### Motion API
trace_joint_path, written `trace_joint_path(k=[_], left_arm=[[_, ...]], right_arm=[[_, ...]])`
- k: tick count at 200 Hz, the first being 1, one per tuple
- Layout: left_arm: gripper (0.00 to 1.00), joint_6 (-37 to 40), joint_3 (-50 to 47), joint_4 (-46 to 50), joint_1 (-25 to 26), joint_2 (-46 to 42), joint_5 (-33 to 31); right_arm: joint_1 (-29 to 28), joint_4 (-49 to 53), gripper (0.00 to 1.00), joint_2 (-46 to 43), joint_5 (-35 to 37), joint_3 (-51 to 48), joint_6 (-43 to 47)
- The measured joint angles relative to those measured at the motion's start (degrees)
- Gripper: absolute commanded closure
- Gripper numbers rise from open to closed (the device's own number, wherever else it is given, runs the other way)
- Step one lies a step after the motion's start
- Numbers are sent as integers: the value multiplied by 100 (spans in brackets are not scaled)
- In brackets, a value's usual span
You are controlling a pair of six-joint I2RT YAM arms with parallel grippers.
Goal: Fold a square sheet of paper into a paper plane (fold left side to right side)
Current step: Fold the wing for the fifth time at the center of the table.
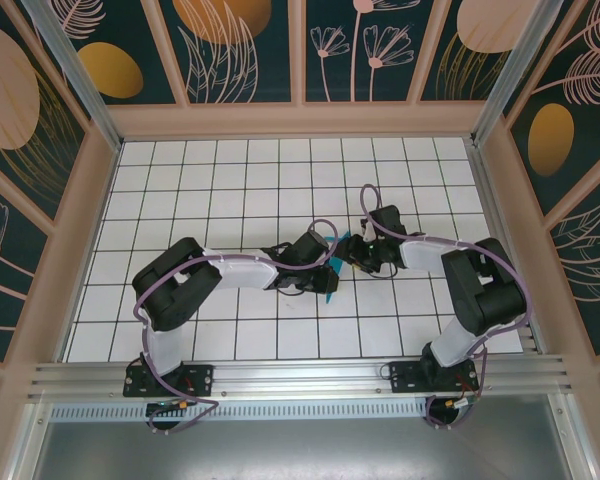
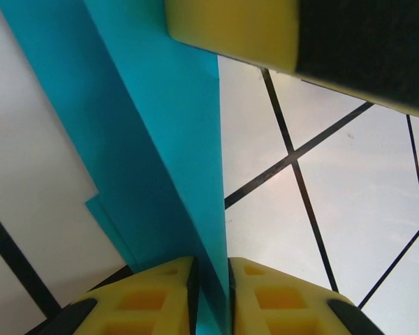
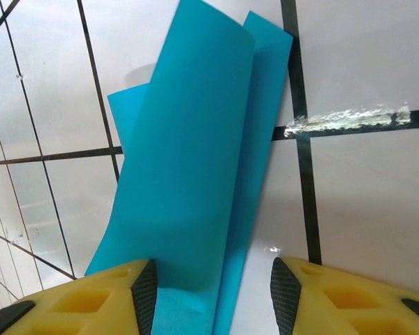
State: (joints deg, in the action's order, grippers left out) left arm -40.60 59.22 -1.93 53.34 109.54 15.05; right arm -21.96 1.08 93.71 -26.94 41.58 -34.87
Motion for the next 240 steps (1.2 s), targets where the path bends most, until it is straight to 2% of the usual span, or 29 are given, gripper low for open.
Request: trace_joint_path(k=[35, 240], left_arm=[[71, -7, -4, -66, 0, -7, 24], [58, -44, -186, -238, -173, -621, 103]], right_arm=[[11, 164, 51, 76, 0, 114, 0], [13, 649, 52, 289, -4, 457, 2]])
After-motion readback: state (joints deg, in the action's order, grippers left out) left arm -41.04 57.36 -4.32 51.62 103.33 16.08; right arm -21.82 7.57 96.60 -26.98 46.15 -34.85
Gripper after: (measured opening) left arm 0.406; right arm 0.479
